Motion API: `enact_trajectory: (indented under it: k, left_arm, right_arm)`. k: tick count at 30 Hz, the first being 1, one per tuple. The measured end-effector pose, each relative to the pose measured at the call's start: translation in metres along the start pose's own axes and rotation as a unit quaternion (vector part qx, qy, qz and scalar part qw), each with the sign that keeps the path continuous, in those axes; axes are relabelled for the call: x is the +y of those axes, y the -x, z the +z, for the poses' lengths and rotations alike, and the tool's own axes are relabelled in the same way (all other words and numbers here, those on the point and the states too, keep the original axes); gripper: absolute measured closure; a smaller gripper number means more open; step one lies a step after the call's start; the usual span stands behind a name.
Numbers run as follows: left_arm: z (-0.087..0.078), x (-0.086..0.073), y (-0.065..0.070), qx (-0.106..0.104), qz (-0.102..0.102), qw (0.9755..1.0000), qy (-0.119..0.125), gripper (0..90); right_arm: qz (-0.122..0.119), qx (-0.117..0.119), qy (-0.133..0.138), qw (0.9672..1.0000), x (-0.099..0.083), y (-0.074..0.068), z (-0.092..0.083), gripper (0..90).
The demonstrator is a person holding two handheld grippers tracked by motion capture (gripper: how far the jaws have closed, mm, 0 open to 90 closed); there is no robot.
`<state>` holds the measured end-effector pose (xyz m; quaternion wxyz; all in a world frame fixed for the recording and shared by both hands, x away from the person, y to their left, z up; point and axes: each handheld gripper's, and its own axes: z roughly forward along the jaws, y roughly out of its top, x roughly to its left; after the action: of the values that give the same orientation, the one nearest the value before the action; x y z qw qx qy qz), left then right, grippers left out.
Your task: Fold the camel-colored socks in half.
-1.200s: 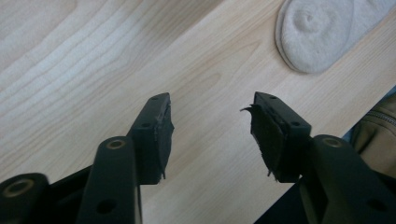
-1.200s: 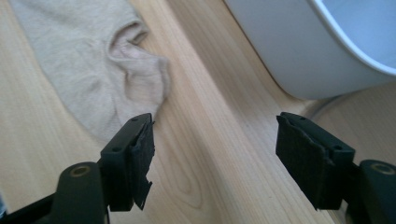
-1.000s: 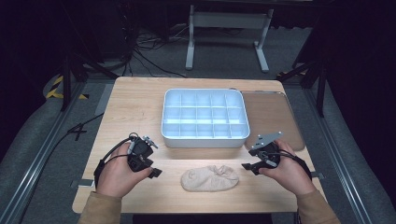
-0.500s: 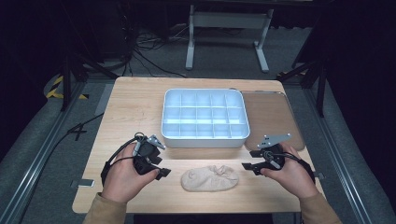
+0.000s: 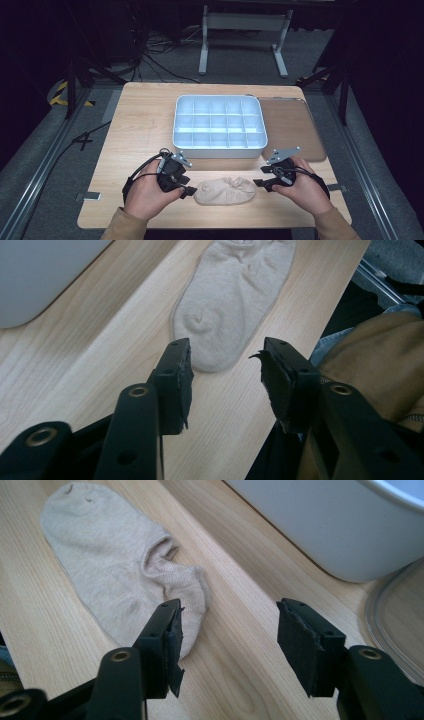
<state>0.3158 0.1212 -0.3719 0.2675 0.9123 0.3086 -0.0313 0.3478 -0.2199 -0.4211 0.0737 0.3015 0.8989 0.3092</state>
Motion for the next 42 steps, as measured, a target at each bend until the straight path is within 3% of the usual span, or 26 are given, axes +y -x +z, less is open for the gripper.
enact_trajectory:
  k: [6,9,11,15,20,29,32,34,42]
  left_arm:
    - [0.01,0.004,0.003,0.005,0.005,1.0,-0.002,56.0]
    - [0.016,0.004,0.002,0.007,0.003,0.9999,0.011,56.0]
    - [0.022,0.004,0.0,-0.004,-0.007,0.9997,0.022,56.0]
    - [0.034,0.003,-0.003,0.01,-0.025,0.9996,-0.003,55.3]
    - [0.048,0.0,-0.009,0.011,-0.053,0.9983,-0.023,57.9]
    - [0.066,-0.002,-0.015,0.02,-0.063,0.9971,-0.039,62.0]
    - [0.069,-0.004,-0.017,0.021,-0.075,0.9961,-0.041,63.4]
    - [0.071,-0.004,-0.018,0.031,-0.078,0.9953,-0.048,65.0]
    - [0.08,-0.004,-0.015,0.041,-0.071,0.9949,-0.058,65.4]
  right_arm:
    - [-0.01,0.005,-0.005,0.9999,0.001,-0.004,0.003,44.5]
    - [-0.015,0.003,-0.01,0.9998,0.002,-0.005,0.004,45.0]
    - [-0.014,0.005,-0.011,0.9998,0.002,-0.006,0.005,45.1]
    - [-0.016,0.006,-0.009,0.9998,0.002,-0.007,0.005,45.3]
    - [-0.017,0.004,-0.009,0.9998,0.003,-0.007,0.005,45.3]
    - [-0.023,0.004,-0.007,0.9997,0.003,-0.008,0.005,45.3]
    - [-0.025,0.004,-0.009,0.9996,0.003,-0.008,0.005,45.3]
    - [-0.026,0.004,-0.011,0.9996,0.003,-0.009,0.006,45.3]
    - [-0.032,0.004,-0.009,0.9994,0.004,-0.01,0.007,45.2]
